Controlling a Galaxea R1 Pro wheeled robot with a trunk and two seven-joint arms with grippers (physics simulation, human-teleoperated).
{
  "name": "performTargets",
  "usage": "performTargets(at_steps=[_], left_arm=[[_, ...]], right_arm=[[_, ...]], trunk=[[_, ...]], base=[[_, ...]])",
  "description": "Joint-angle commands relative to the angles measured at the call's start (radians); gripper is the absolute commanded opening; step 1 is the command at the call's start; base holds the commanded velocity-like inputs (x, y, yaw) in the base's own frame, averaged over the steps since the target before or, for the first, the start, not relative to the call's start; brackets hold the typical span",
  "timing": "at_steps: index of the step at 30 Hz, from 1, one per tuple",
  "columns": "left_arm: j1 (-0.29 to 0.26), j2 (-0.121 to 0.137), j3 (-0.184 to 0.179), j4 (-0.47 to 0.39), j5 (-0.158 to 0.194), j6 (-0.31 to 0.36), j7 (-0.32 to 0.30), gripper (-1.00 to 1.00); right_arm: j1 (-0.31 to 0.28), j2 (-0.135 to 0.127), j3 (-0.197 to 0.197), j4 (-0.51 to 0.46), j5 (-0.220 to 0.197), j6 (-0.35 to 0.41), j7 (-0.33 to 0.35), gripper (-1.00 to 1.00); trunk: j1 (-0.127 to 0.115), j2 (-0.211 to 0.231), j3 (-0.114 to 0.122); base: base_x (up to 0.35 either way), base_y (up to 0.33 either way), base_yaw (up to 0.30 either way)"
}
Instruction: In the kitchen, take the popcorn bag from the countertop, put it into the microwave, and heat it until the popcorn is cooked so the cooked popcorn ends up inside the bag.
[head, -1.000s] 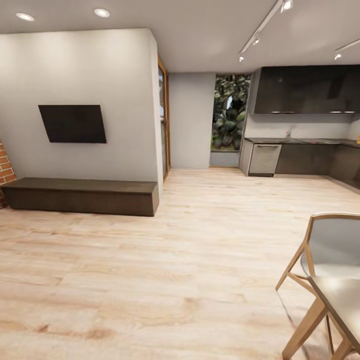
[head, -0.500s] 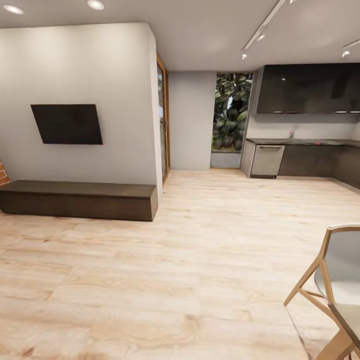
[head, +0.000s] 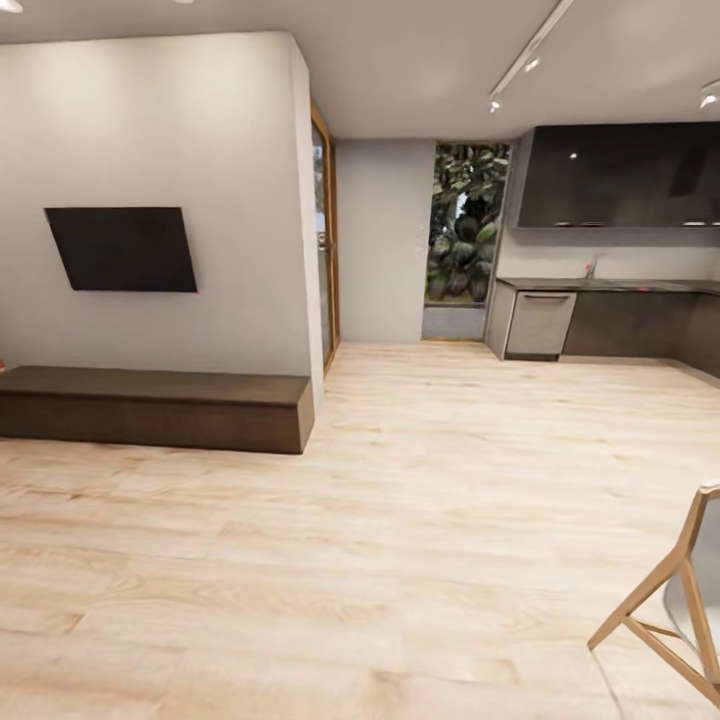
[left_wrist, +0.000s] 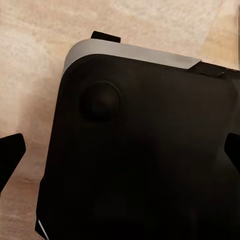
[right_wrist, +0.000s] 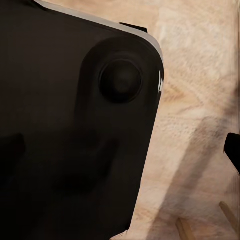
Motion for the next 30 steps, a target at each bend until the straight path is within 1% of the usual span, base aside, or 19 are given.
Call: performTargets(at_steps=[1,21,30], left_arm=[[0.000,0.000,0.001,0.000,0.010,0.000,0.000,1.00],[0.000,0.000,0.002,0.000,0.009,-0.001,0.000,1.00],[0.000,0.000,0.002,0.000,0.009,-0.001,0.000,1.00]], right_arm=[[0.000,0.000,-0.001,0.000,0.008,-0.002,-0.004,1.00],[0.000,0.000,-0.002,0.000,0.009,-0.009,-0.004,1.00],[0.000,0.000,-0.011,0.000,0.001,-0.009,-0.004,1.00]], trunk=[[0.001,0.000,-0.001],[0.001,0.000,-0.001],[0.001,0.000,-0.001]], base=[[0.323,0.000,0.000],[0.323,0.000,0.000],[0.323,0.000,0.000]])
